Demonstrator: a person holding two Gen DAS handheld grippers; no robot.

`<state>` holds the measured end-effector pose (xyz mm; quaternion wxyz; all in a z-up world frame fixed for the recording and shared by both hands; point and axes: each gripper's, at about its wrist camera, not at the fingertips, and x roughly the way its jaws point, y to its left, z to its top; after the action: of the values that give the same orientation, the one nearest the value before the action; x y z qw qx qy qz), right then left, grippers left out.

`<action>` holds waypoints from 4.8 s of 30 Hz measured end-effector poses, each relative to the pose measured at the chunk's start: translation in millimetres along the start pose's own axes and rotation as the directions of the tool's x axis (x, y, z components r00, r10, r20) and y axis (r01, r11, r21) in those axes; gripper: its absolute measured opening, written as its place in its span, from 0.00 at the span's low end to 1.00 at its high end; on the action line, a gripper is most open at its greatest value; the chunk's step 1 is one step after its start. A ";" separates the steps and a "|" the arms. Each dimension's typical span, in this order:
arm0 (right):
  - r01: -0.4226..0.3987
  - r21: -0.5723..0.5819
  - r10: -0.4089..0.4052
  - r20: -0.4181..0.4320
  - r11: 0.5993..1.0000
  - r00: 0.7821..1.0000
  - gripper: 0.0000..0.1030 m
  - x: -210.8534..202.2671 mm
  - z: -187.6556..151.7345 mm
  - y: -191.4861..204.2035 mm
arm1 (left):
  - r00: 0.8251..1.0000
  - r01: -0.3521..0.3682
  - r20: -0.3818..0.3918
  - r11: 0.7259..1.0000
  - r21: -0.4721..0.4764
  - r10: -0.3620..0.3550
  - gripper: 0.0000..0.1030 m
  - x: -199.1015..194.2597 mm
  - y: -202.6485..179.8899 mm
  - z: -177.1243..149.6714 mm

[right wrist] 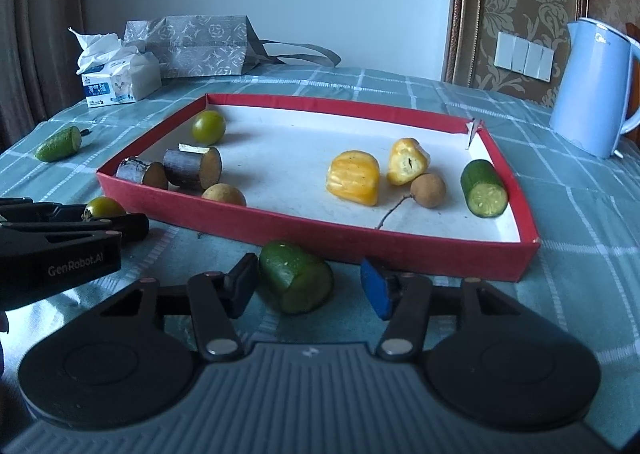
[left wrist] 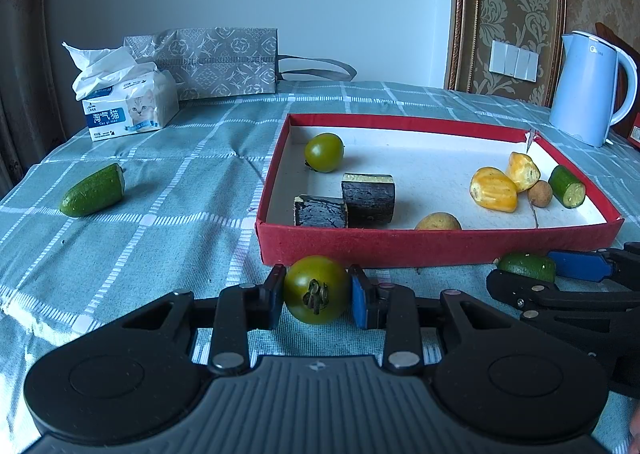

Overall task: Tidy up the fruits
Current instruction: 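Grasp the green cucumber chunk with the right gripper while the left gripper holds the tomato, then place the tomato in the tray with the left gripper while the right gripper holds the cucumber chunk, then lower the cucumber chunk into the red tray and open the right gripper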

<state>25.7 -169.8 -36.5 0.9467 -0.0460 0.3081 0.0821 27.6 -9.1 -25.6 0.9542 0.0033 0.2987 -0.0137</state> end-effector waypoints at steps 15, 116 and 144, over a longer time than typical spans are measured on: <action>-0.041 0.029 0.040 0.015 0.999 0.999 0.34 -5.6 -2.7 -5.2 | 1.000 0.003 0.001 1.000 -0.004 -0.003 0.31 -0.4 0.2 0.0; -0.061 0.261 0.042 0.079 0.964 0.996 0.34 -22.7 -17.2 -53.9 | 0.994 0.108 0.015 0.993 0.041 -0.109 0.78 -8.0 -3.4 -1.7; 0.017 0.105 -0.031 0.136 0.994 0.990 0.34 -14.7 39.9 -37.4 | 0.995 0.096 -0.044 0.991 0.091 -0.092 0.89 -0.7 -10.9 -5.2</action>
<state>43.9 -203.0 5.7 0.9677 0.0054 0.2454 0.0576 23.8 -19.9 -29.5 0.9452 0.0337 0.3165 -0.0723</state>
